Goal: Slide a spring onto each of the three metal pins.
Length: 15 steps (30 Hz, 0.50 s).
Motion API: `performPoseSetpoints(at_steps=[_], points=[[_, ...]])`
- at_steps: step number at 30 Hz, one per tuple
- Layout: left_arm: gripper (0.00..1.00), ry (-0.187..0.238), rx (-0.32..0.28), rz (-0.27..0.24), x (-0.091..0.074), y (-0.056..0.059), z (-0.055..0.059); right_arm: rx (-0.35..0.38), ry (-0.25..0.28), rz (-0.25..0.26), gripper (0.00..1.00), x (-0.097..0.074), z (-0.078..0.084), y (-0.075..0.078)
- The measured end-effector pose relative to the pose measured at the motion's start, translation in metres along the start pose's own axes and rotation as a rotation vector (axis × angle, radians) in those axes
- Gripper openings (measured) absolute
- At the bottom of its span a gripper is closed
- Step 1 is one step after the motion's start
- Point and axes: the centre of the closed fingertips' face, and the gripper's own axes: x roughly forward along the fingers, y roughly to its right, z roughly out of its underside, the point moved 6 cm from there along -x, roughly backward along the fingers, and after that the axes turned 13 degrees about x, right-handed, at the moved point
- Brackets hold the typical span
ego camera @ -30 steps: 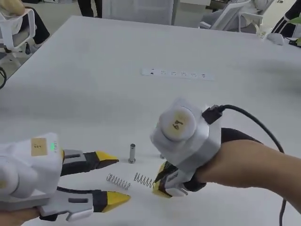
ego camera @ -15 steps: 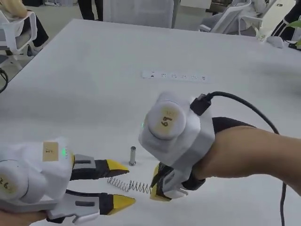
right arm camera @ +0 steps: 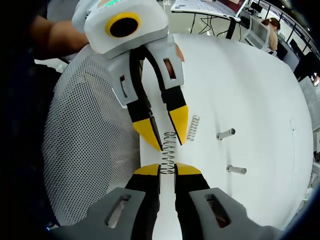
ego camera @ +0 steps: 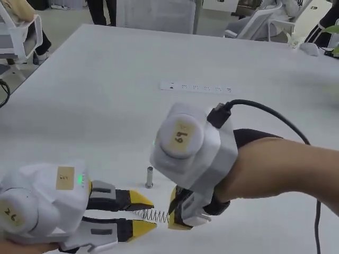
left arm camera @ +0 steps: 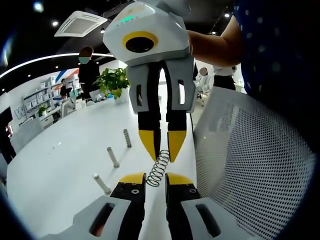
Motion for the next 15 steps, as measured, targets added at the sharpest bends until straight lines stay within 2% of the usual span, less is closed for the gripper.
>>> performPoseSetpoints(at_steps=[6, 15], points=[[0.05, 0.001, 0.010, 0.002, -0.0017, 0.0012, -0.0020, -0.002, 0.002, -0.002, 0.08, -0.0022, -0.0008, -0.0020], [0.03, 0.008, 0.018, 0.015, -0.0018, 0.0034, -0.0084, 0.006, 0.038, -0.022, 0.08, -0.0073, 0.0041, -0.0014]])
